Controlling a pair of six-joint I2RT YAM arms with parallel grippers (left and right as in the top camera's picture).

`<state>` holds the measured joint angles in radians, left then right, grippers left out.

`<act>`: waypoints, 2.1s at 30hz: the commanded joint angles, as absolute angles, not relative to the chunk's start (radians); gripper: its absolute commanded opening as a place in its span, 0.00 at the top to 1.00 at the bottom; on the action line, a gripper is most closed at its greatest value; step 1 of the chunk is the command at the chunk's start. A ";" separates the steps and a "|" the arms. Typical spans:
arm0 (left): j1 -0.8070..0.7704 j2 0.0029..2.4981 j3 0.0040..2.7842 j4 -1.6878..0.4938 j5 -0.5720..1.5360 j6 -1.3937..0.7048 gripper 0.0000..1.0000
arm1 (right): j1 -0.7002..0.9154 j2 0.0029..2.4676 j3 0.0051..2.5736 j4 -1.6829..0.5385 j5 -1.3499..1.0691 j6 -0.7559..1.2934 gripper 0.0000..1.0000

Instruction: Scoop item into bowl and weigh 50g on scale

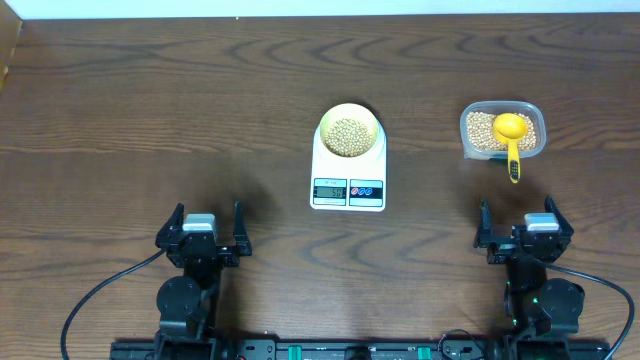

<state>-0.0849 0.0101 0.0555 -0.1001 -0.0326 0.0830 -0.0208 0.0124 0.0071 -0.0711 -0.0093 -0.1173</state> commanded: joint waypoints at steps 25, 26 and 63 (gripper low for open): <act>-0.079 0.004 0.023 -0.110 -0.049 0.096 0.03 | 0.038 0.005 0.006 -0.070 0.068 -0.136 0.01; -0.079 0.004 0.023 -0.110 -0.049 0.096 0.02 | 0.038 0.005 0.006 -0.070 0.068 -0.136 0.01; -0.079 0.004 0.023 -0.110 -0.049 0.096 0.03 | 0.038 0.005 0.006 -0.070 0.068 -0.136 0.01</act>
<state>-0.0849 0.0105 0.0555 -0.1001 -0.0330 0.0830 0.0315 0.0124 0.0071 -0.0669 0.0563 -0.1219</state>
